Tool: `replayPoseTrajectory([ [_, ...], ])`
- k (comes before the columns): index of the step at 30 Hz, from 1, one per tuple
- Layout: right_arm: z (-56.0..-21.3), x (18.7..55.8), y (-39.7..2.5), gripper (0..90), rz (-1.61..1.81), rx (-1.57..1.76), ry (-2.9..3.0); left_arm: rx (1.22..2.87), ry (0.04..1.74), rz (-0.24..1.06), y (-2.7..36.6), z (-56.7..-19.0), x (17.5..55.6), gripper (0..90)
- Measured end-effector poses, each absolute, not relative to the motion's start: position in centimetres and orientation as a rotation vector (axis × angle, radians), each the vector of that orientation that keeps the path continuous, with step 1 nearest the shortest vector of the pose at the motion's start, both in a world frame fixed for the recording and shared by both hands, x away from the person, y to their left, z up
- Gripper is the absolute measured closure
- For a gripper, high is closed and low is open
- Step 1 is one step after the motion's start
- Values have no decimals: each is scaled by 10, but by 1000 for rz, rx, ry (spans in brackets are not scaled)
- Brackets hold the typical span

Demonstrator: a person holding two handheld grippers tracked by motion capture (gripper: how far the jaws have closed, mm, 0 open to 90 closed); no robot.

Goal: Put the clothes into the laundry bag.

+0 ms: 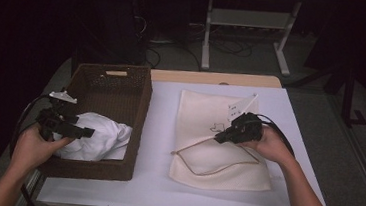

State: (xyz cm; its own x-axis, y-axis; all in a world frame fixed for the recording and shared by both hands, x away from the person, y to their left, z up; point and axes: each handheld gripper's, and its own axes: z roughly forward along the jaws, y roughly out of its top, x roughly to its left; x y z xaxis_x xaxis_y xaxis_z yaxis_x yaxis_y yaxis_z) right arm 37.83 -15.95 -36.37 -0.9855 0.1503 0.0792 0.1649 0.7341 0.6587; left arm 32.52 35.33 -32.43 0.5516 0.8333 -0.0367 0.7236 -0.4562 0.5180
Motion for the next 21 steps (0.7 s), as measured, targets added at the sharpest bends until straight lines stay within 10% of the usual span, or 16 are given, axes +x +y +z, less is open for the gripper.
replayPoseTrajectory([
  [21,-365,380,-154,863,-1104,-254,-2909,2464,1419,98,345,-358,347,107],
])
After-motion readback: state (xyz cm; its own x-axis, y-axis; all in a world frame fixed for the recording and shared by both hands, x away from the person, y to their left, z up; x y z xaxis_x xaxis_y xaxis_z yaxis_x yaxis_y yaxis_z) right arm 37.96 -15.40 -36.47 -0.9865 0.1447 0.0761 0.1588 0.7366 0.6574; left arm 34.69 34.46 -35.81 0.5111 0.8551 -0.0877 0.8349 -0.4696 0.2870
